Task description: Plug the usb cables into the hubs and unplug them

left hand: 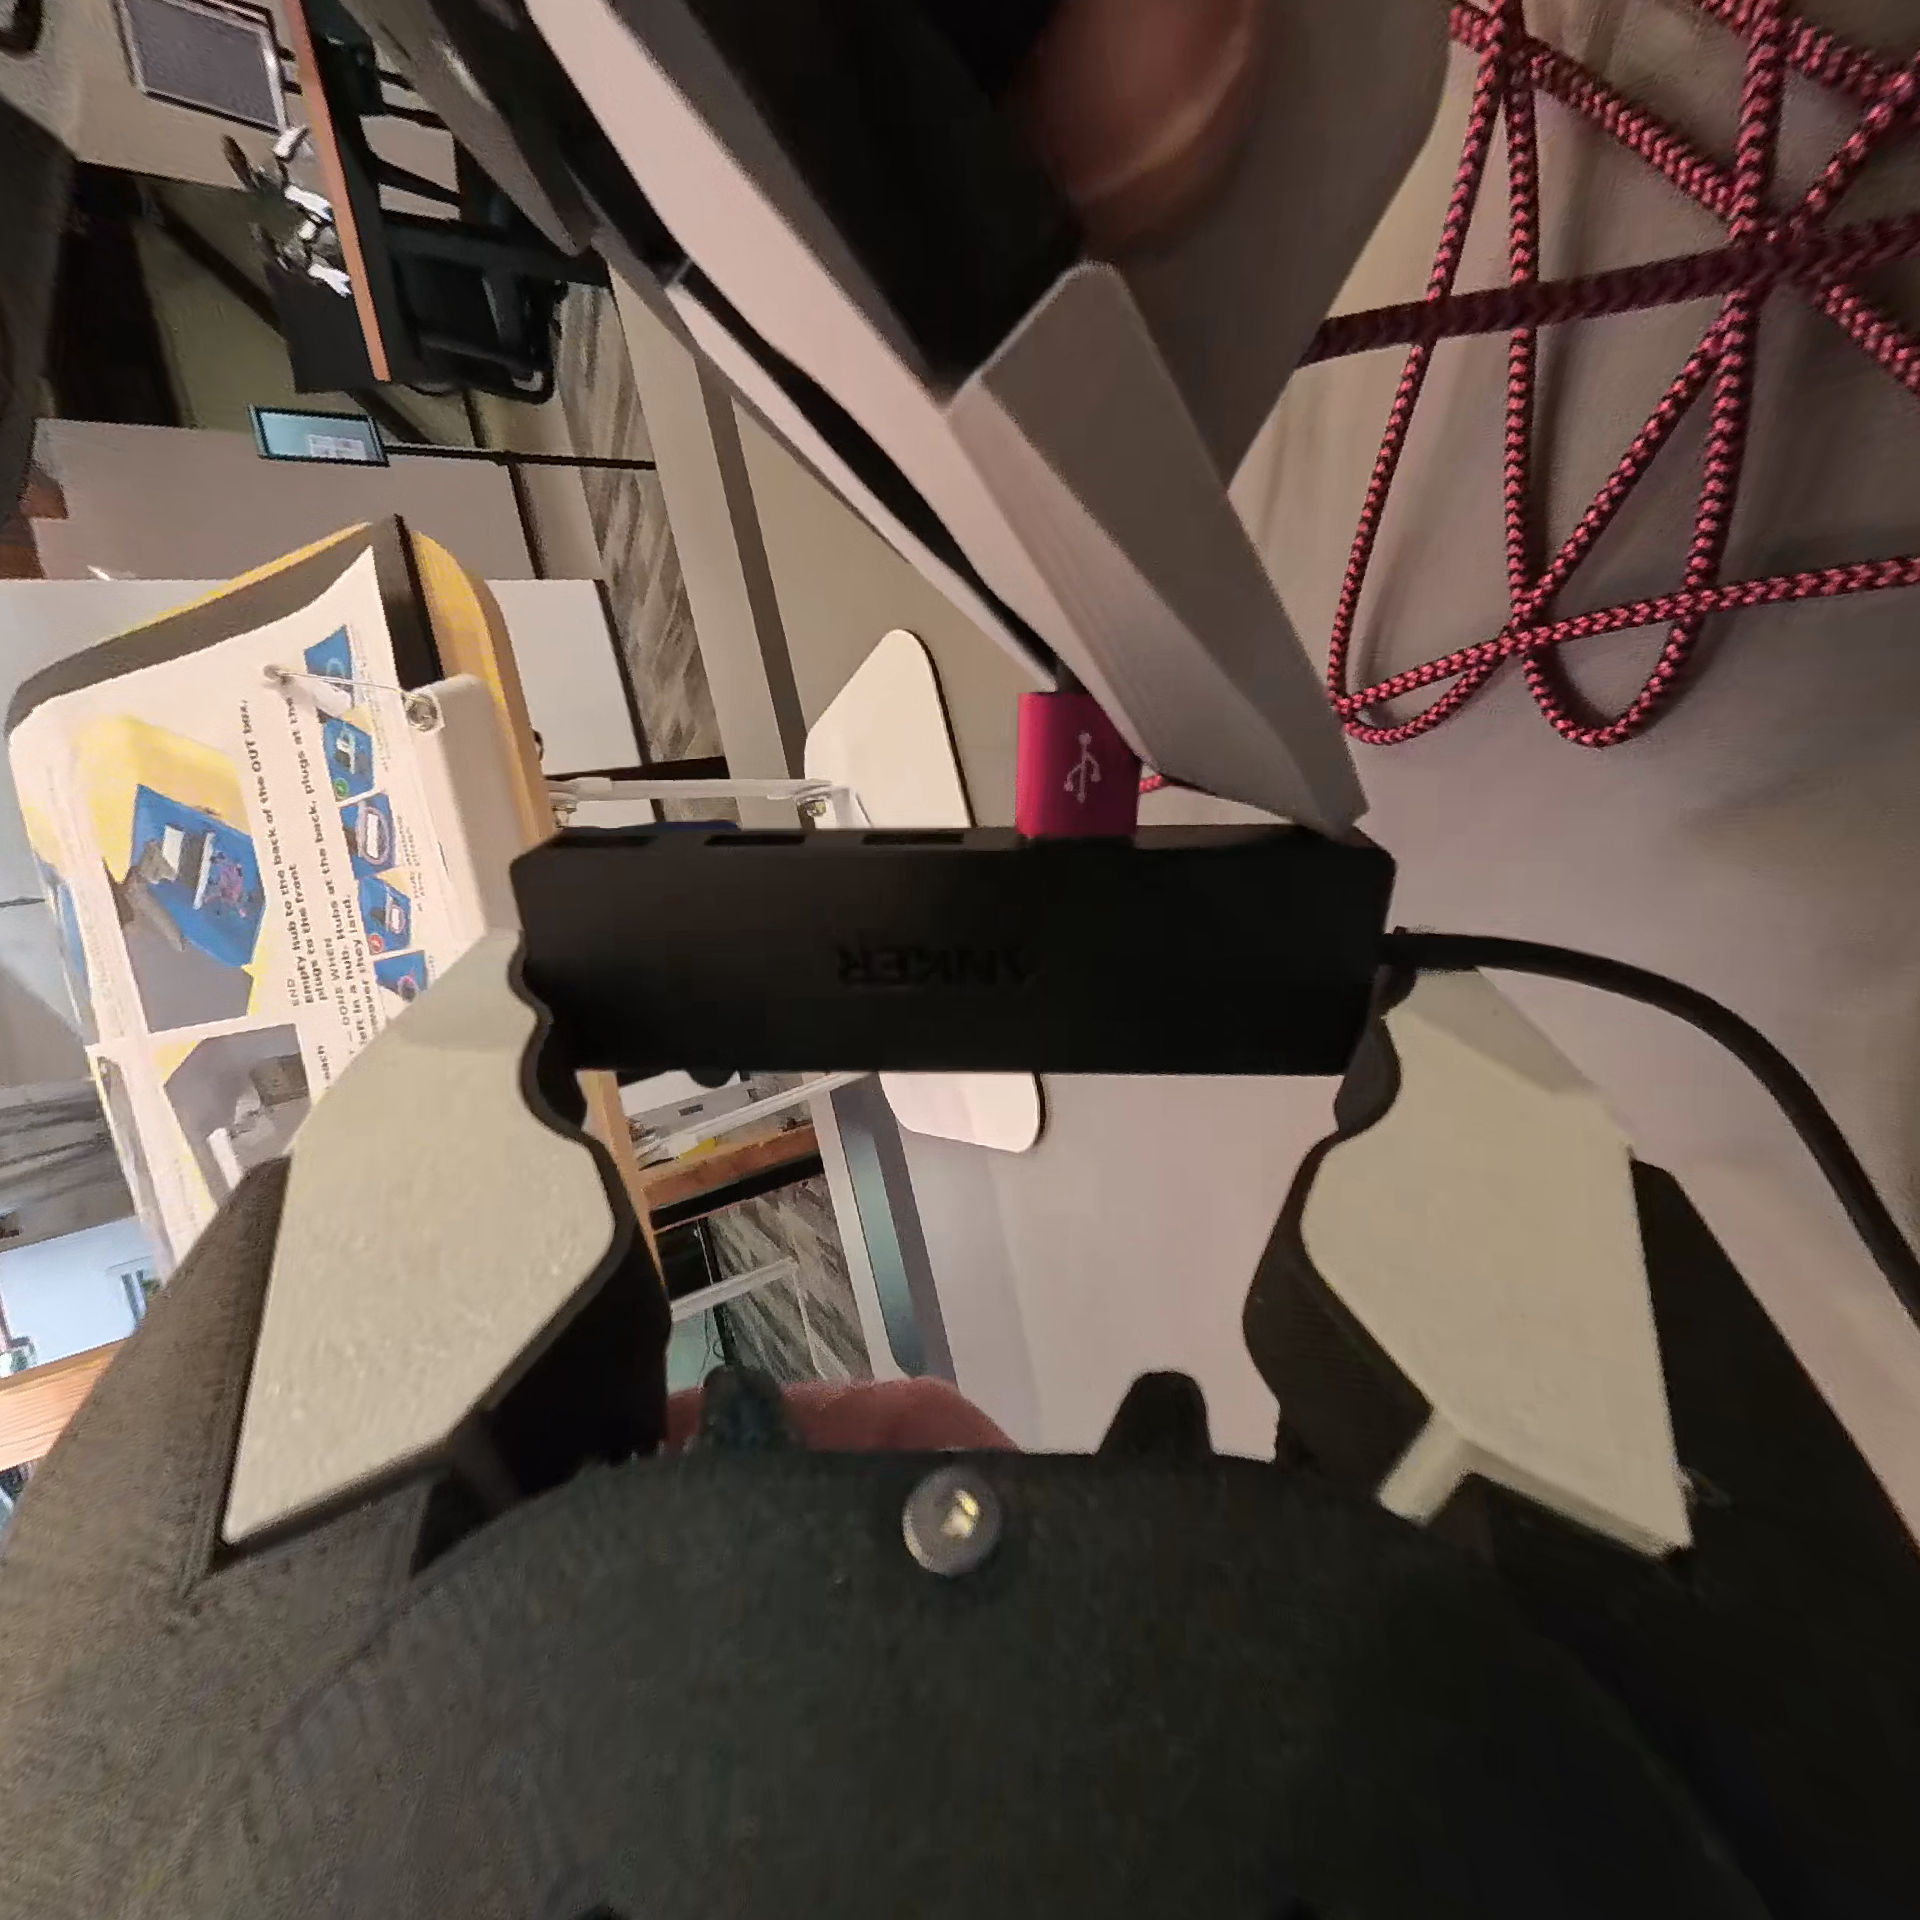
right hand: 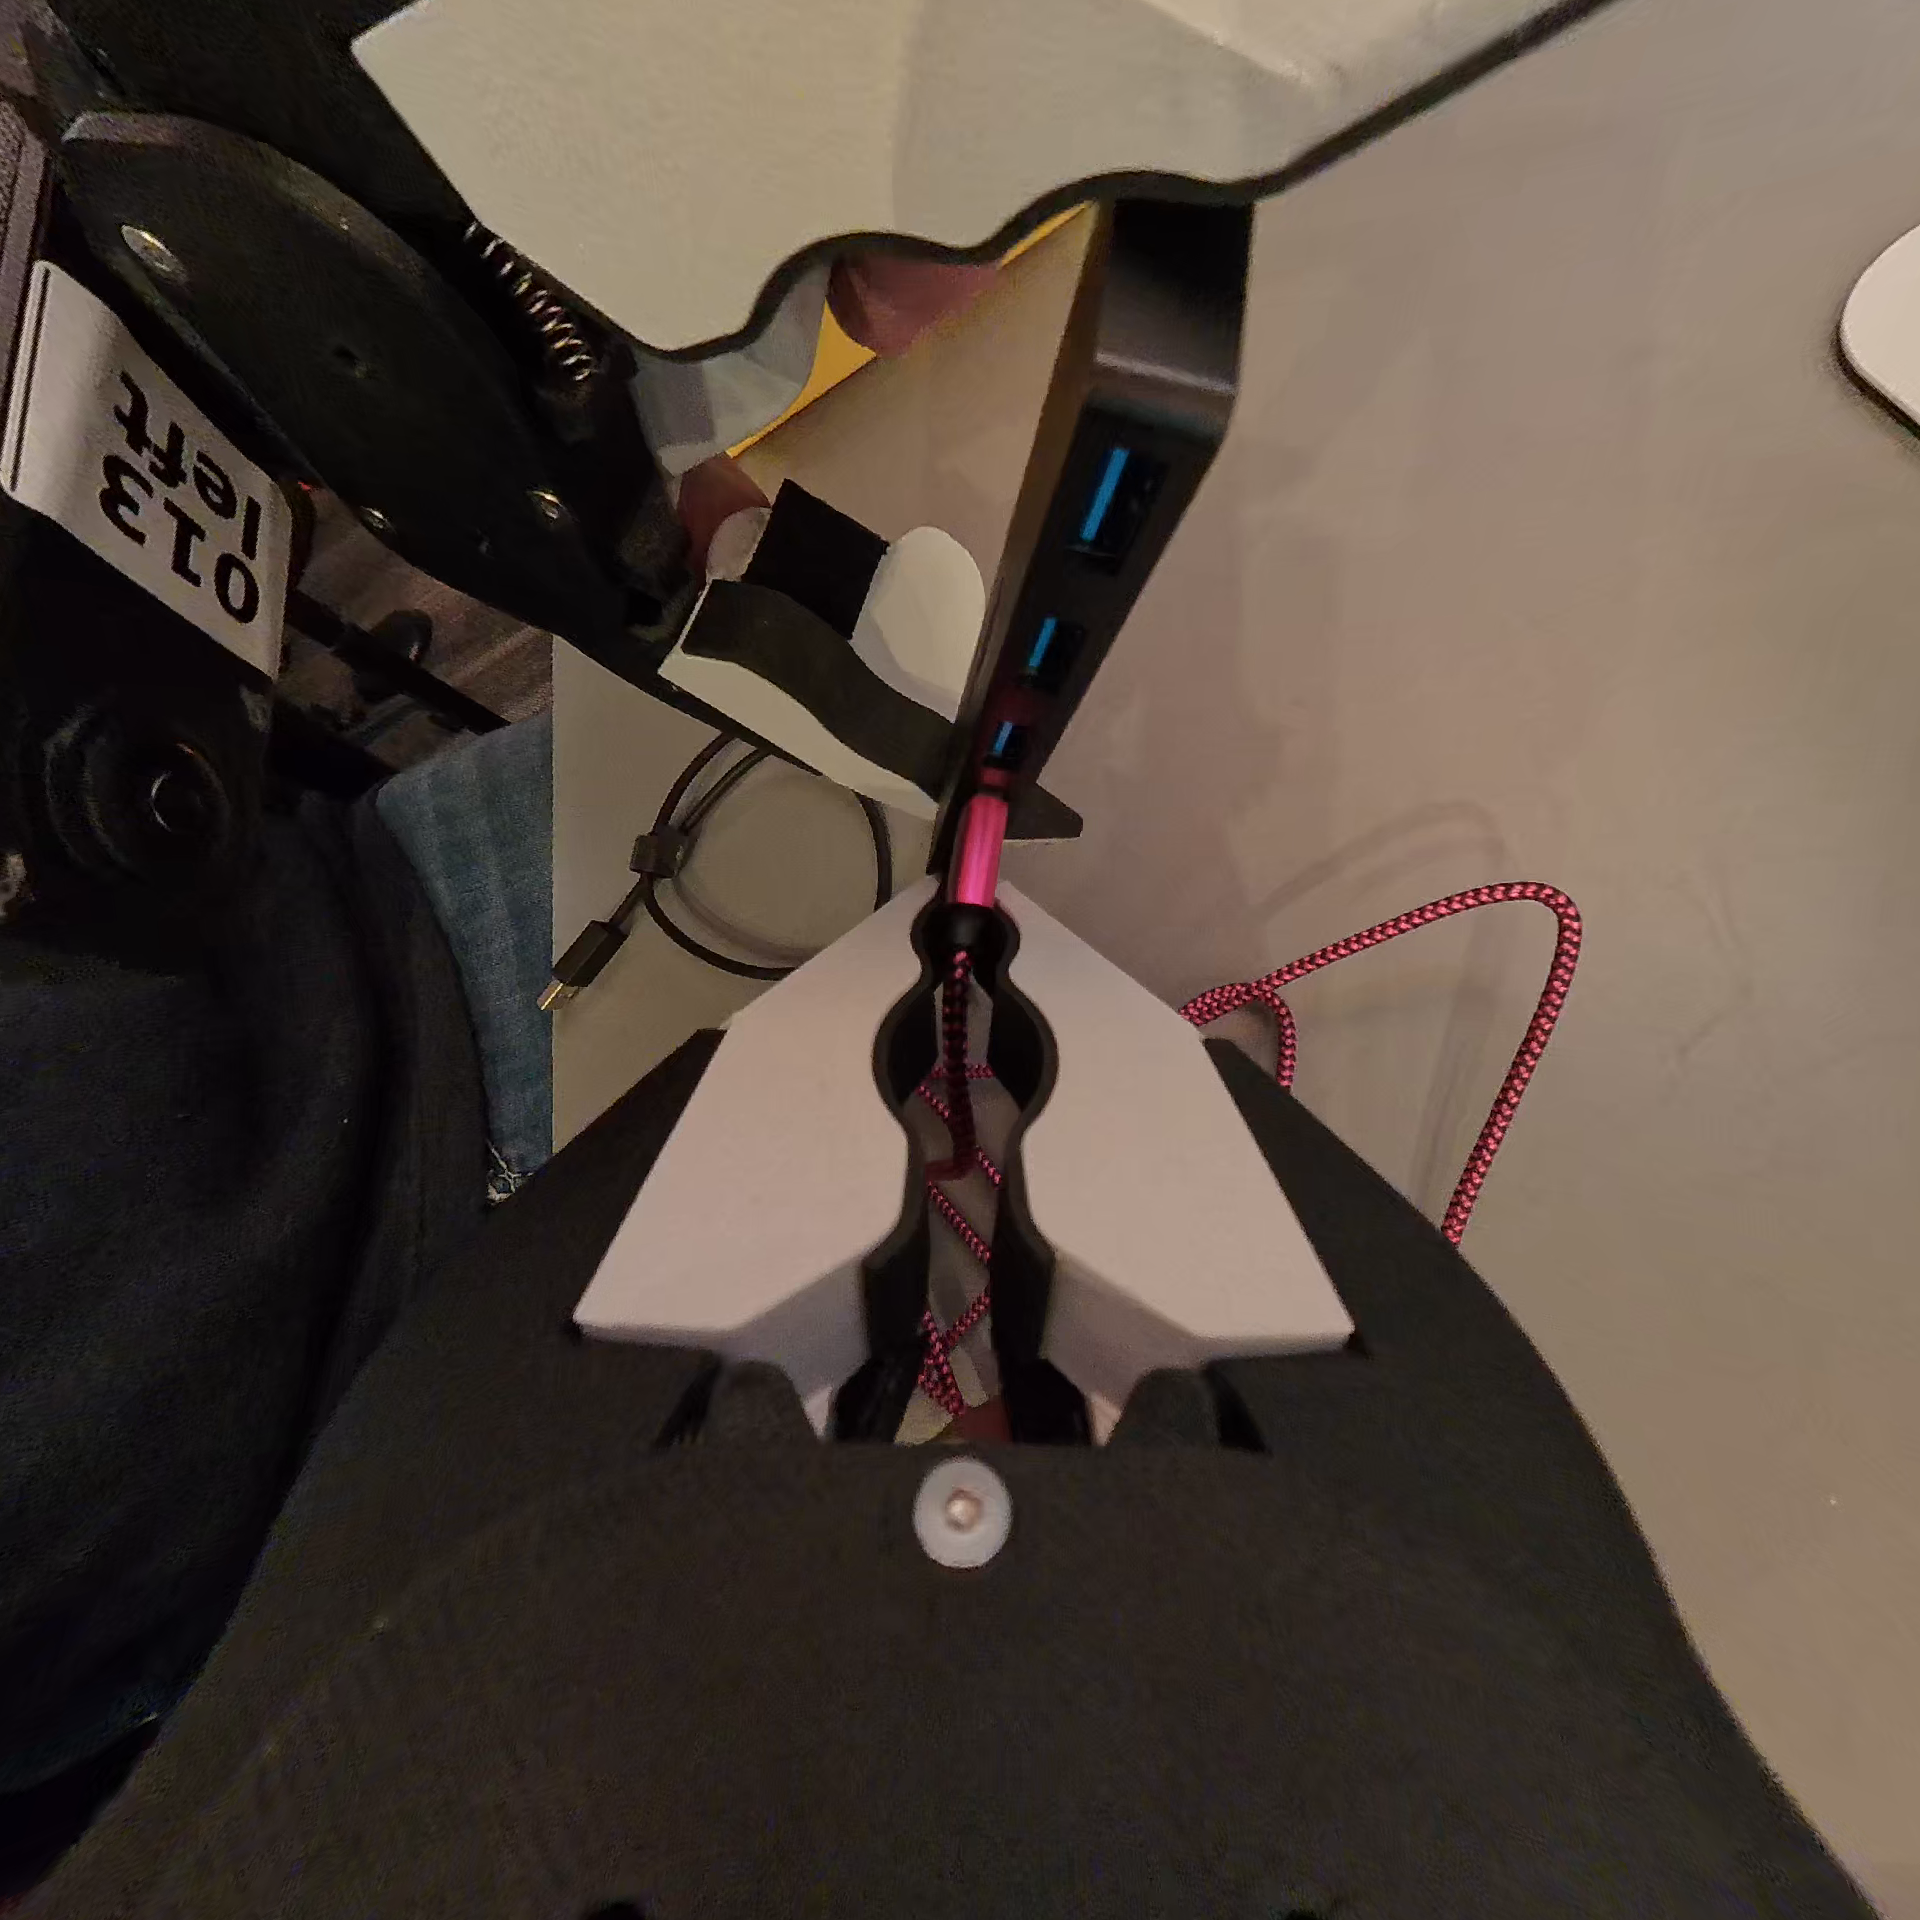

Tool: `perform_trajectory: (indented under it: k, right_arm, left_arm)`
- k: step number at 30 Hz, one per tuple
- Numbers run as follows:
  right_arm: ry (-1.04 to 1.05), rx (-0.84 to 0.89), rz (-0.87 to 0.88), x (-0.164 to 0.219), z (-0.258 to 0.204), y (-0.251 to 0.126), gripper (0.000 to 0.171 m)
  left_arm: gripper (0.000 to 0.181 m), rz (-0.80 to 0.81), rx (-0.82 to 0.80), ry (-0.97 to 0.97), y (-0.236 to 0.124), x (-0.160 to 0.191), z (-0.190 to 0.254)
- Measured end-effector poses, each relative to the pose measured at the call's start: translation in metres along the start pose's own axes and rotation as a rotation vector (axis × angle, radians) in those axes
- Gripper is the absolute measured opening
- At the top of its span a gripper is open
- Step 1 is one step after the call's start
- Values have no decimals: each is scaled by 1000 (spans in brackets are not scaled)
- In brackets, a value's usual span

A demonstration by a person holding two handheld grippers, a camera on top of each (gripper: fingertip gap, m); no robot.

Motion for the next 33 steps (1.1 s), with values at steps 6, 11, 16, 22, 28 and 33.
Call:
perform_trajectory:
  k: [6, 11, 16, 22, 28, 33]
  right_arm:
    - [-18, -20, 47, -2, -1, -1, 0]
    - [-34, -37, 121, -4, 1, -8, 0]
    - [-78, -34, 154, -5, -1, -10, 4]
    - [-234, 87, 222, -11, -6, -18, 18]
    - [-376, 167, 344, -12, -11, -23, 21]
    - [-496, 196, 387, -13, -18, -21, 23]
  left_arm:
    - [138, -22, 99, -42, 2, 3, -8]
    - [138, 6, 213, -187, -2, 11, -20]
    - [137, 18, 342, -272, -4, 14, -24]
    - [137, 19, 549, -389, -3, 23, -31]
    - [137, 54, 669, -472, -2, 32, -39]
    - [137, 79, 743, -499, -6, 34, -45]
Point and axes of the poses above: each gripper's, where its closed fingertips meet, y out along the fingers, x out of its underside, z = x × y across the jaws, the point moved 10 cm from there along -y, back along the fingers, and after that the axes turned 1 degree about -y, right-handed, at the moved point
